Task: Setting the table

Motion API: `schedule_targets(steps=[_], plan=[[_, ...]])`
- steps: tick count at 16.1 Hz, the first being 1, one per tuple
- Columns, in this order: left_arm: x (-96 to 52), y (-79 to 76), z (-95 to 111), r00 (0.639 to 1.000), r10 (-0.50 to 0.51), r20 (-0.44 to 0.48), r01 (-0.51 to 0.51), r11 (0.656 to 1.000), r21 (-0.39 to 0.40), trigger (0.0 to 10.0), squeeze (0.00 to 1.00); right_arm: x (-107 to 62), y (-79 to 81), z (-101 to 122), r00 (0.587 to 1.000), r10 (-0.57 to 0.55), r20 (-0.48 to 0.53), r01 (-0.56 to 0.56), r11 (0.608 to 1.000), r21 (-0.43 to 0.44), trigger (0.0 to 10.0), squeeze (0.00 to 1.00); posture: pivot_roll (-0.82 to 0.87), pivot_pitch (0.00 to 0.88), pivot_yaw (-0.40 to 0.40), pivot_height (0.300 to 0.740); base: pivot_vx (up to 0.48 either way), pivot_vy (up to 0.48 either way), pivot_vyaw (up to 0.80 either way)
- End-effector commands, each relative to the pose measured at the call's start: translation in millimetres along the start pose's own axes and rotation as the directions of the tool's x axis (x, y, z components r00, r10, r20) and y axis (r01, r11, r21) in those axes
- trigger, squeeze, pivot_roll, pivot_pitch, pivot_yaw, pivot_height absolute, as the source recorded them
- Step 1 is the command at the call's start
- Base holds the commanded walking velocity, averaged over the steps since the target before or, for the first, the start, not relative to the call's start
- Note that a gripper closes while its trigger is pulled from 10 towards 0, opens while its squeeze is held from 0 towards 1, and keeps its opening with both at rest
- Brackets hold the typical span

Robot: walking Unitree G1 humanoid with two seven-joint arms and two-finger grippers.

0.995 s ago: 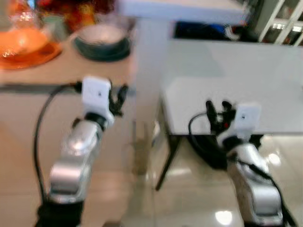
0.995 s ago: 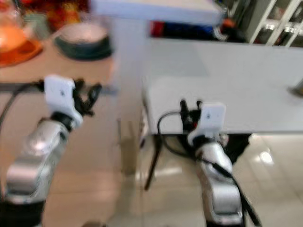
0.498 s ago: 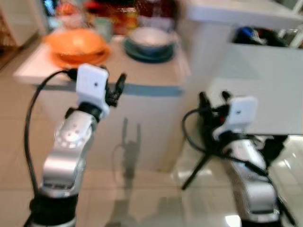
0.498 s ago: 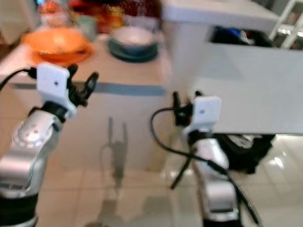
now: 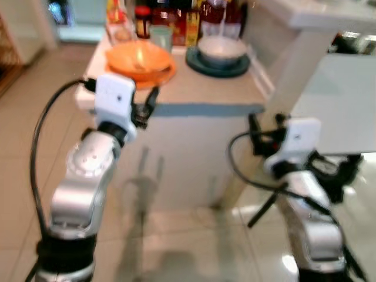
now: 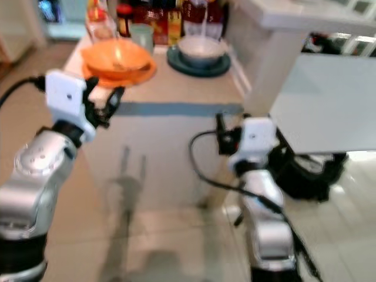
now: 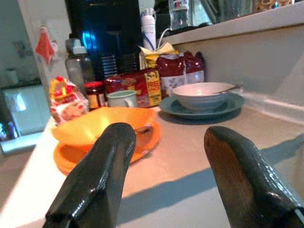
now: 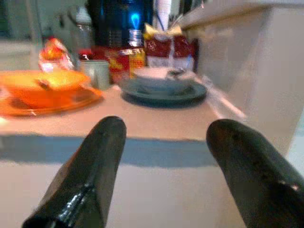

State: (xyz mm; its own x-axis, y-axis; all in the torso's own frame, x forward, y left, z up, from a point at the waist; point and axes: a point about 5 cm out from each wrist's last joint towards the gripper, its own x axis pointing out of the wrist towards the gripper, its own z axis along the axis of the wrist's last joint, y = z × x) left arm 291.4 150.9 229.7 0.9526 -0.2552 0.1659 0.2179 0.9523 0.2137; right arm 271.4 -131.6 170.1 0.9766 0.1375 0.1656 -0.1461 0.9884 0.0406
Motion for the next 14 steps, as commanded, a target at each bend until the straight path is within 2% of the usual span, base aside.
schedule_targets(steps=[1, 3, 4, 6, 8, 9, 10, 14], plan=[[3.0, -9.8, 3.5, 1.000, -0.026, 0.005, 0.026, 0.999, 0.020, 10.0, 0.00, -0.1, -9.6, 7.6, 0.999, -0.030, 0.021, 0.030, 0.999, -0.012, 10.0, 0.00, 0.15, 0.000, -0.057, 0.740, 0.000, 0.000, -0.80], [2.8, -13.7, 3.4, 0.999, -0.037, 0.007, 0.037, 0.999, 0.036, 10.0, 0.00, 0.6, -9.1, 9.4, 0.999, -0.025, 0.026, 0.025, 1.000, -0.013, 10.0, 0.00, 0.15, 0.000, -0.059, 0.740, 0.000, -0.480, -0.40], [3.1, -12.8, 2.7, 1.000, -0.007, 0.006, 0.007, 1.000, 0.015, 10.0, 0.00, 1.5, -8.7, 10.8, 0.999, -0.019, 0.031, 0.020, 1.000, -0.022, 10.0, 0.00, 0.15, 0.000, -0.062, 0.740, 0.000, -0.480, 0.00], [2.9, -11.3, -0.8, 1.000, 0.018, -0.012, -0.019, 0.999, -0.050, 10.0, 0.00, 3.2, -8.7, 11.2, 0.999, -0.022, 0.024, 0.022, 0.999, -0.027, 10.0, 0.00, 0.15, 0.000, -0.067, 0.740, 0.000, 0.000, 0.00], [1.6, -6.7, -5.8, 0.998, 0.049, -0.044, -0.050, 0.998, -0.027, 10.0, 0.00, 6.2, -12.0, 10.9, 0.999, -0.033, 0.006, 0.034, 0.999, -0.034, 10.0, 0.00, 0.15, 0.000, -0.073, 0.740, 0.000, 0.000, 0.00], [1.1, -5.1, -4.7, 0.999, 0.048, -0.023, -0.047, 0.998, 0.035, 10.0, 0.00, 8.6, -12.6, 13.2, 1.000, -0.014, 0.006, 0.014, 0.997, -0.078, 10.0, 0.00, 0.15, 0.000, -0.075, 0.740, 0.000, 0.000, 0.00], [0.9, -5.5, -3.2, 0.999, 0.041, -0.008, -0.041, 0.998, 0.036, 10.0, 0.00, 9.5, -12.4, 14.2, 1.000, -0.002, 0.005, 0.002, 0.995, -0.098, 10.0, 0.00, 0.15, 0.000, -0.077, 0.740, 0.000, 0.000, 0.00], [1.0, -4.7, -0.3, 0.999, 0.046, 0.004, -0.046, 0.999, 0.030, 10.0, 0.00, 16.2, -16.7, 23.6, 0.999, 0.011, 0.032, -0.008, 0.996, -0.092, 10.0, 0.00, 0.15, 0.000, -0.084, 0.740, 0.452, 0.000, 0.80]])
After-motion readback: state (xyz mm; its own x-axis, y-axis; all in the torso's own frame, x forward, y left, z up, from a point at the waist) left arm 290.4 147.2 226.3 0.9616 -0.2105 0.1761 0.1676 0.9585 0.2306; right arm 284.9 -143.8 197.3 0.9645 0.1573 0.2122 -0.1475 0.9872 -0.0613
